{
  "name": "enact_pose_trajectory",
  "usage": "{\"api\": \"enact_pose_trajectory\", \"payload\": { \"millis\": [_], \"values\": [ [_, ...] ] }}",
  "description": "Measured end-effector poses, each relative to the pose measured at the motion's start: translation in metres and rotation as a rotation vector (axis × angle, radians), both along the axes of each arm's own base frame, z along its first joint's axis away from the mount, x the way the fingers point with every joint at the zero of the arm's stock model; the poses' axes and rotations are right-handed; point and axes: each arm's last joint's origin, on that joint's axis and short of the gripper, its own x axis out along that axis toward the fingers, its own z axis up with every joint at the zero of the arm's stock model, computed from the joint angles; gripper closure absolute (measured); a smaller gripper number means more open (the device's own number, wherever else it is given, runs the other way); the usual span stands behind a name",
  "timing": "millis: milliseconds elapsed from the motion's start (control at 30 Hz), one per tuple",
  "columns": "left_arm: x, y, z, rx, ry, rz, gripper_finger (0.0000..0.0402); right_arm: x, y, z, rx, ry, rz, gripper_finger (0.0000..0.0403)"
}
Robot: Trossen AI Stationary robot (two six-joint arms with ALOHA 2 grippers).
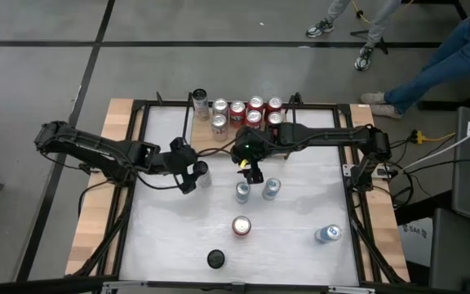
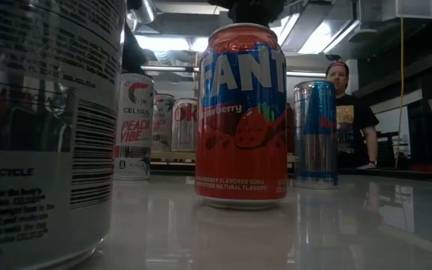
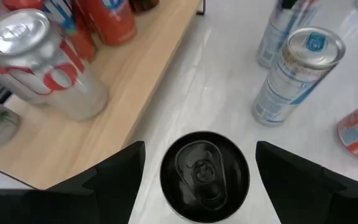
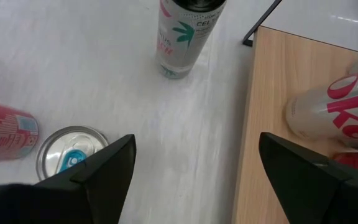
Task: Place canned beverage on shelf
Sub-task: Put the white and pink soda can on the shelf aligned with other white and pink soda can
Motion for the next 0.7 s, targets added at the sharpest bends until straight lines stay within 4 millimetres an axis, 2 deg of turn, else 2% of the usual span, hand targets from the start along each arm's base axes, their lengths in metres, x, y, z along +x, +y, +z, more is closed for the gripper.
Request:
{"api": "enact_pose_trajectory", "payload": {
  "millis": [700],
  "values": [
    [0.006,-0.001,-0.015,-0.033,0.089,0.022,0.0102,0.0,0.0,0.0,0.001,0.0,0.001,0.0072]
  ]
}}
